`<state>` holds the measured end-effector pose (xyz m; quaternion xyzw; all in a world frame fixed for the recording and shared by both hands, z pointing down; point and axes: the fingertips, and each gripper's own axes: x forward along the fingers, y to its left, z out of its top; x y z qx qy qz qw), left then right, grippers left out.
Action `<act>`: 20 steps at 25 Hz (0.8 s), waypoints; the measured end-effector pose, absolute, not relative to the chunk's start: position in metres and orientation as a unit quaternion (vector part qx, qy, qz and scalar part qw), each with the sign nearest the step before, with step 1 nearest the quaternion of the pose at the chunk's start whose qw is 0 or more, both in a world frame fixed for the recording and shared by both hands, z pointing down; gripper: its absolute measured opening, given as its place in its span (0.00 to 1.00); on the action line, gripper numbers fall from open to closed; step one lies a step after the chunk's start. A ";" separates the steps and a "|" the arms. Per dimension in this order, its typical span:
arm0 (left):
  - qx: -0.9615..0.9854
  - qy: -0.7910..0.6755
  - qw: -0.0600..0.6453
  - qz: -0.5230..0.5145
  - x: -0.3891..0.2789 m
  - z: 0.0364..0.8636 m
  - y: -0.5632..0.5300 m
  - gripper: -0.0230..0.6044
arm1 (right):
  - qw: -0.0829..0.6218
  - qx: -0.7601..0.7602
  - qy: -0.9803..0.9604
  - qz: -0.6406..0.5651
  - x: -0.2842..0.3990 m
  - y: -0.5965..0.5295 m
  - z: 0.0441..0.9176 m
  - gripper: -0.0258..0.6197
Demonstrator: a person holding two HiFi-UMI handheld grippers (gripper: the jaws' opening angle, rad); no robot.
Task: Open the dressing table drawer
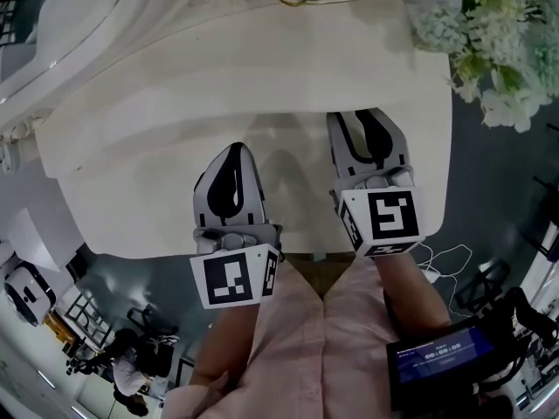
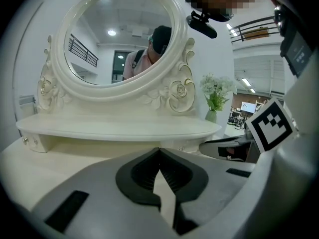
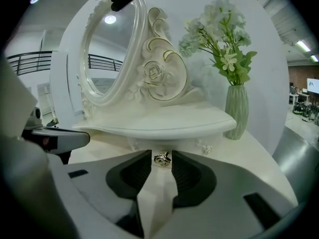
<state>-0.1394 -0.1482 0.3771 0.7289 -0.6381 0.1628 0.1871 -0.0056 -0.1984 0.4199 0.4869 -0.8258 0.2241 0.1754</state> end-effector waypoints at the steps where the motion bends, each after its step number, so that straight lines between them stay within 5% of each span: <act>1: 0.728 -0.639 0.187 0.163 -0.140 0.377 -0.149 0.07 | 0.176 0.487 -0.825 0.225 -0.006 -0.199 0.421 0.24; 20: 0.725 -0.643 0.187 0.161 -0.141 0.374 -0.145 0.07 | 0.187 0.489 -0.822 0.223 -0.006 -0.197 0.422 0.21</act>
